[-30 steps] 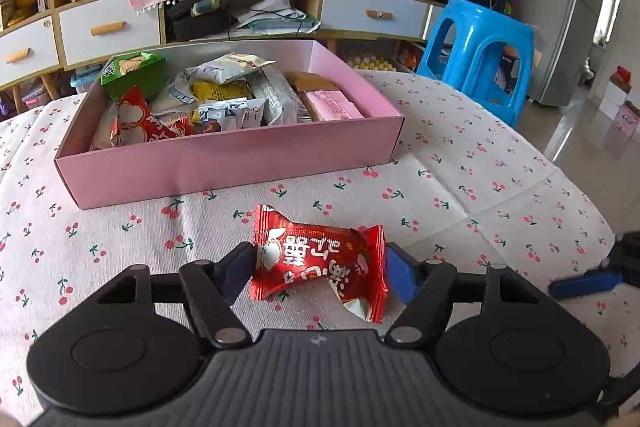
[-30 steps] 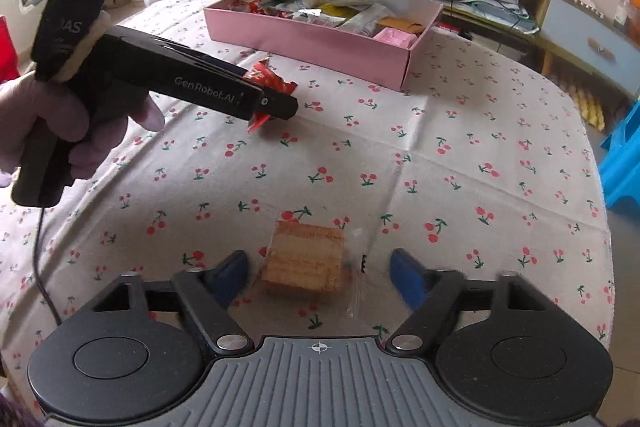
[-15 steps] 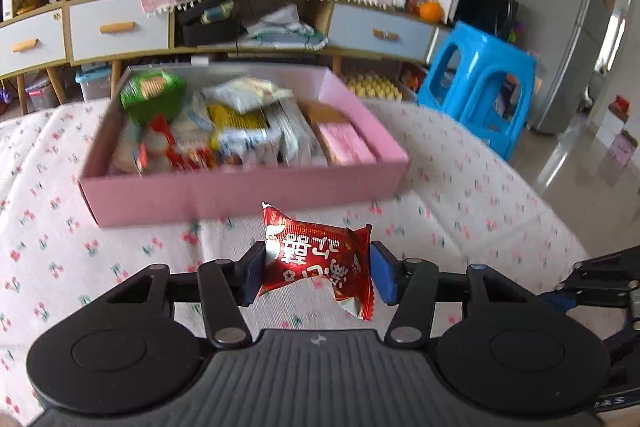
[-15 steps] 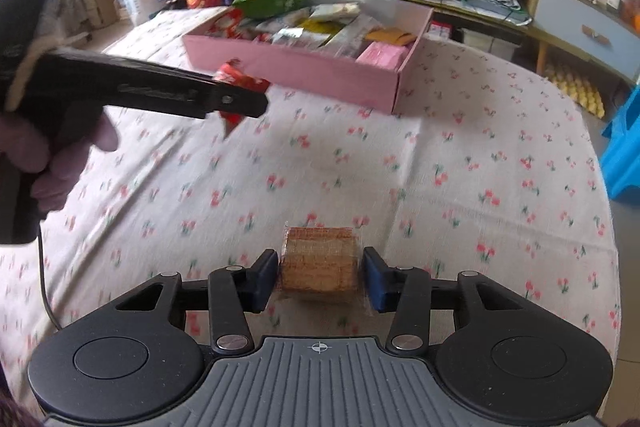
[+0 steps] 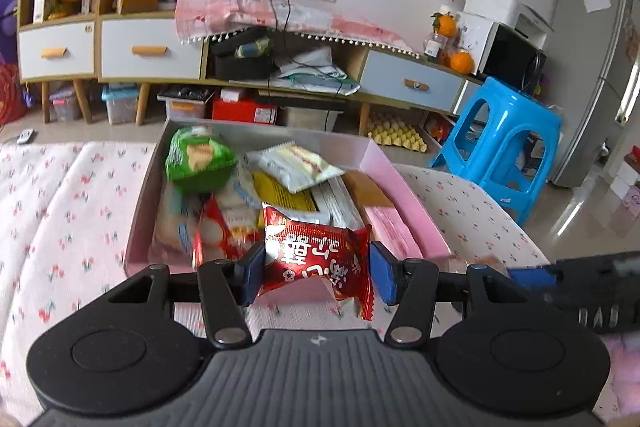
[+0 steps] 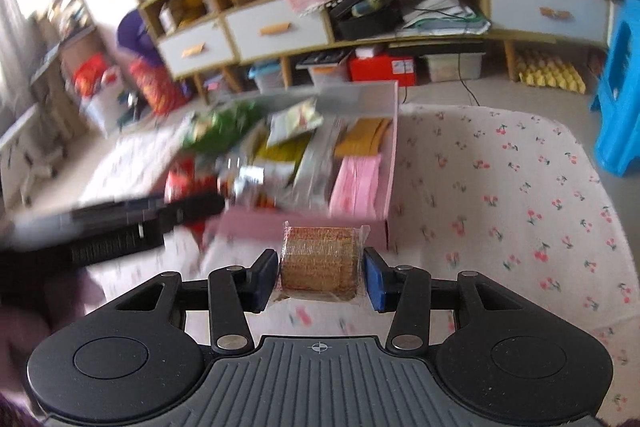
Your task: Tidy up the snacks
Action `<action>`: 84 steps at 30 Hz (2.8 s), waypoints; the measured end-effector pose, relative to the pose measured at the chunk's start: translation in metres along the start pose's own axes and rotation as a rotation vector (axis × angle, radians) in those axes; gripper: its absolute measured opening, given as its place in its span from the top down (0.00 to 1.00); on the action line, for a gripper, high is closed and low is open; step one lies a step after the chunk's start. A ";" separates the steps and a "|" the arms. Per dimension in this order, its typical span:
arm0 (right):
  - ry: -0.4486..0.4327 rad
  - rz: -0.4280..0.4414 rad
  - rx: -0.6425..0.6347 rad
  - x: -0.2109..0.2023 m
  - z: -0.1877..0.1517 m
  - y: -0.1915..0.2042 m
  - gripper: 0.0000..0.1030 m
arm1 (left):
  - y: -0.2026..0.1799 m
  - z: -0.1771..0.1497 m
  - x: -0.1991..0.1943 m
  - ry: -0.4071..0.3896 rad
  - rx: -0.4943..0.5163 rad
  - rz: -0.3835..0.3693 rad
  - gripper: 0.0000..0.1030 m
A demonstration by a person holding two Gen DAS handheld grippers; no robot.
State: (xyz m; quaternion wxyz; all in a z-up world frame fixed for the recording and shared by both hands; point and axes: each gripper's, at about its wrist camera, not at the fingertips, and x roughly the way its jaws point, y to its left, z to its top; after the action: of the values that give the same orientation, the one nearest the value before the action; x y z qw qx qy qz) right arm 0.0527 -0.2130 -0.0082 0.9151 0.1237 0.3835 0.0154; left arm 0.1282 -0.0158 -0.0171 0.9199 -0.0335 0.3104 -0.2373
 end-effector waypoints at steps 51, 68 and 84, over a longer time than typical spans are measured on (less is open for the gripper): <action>0.013 -0.122 0.078 -0.038 -0.004 0.057 0.17 | 0.010 -0.009 -0.082 0.215 -0.034 0.257 0.00; 0.046 -0.203 -0.033 -0.045 -0.050 0.093 0.08 | 0.015 -0.039 -0.101 0.270 -0.086 0.340 0.00; 0.064 -0.224 -0.049 -0.049 -0.058 0.086 0.08 | 0.007 -0.046 -0.107 0.275 -0.077 0.380 0.00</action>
State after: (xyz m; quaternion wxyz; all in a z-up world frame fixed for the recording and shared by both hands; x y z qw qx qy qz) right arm -0.0166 -0.1232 0.0074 0.9011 0.0570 0.4235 -0.0735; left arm 0.0299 0.0430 0.0034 0.8951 0.0230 0.4424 -0.0505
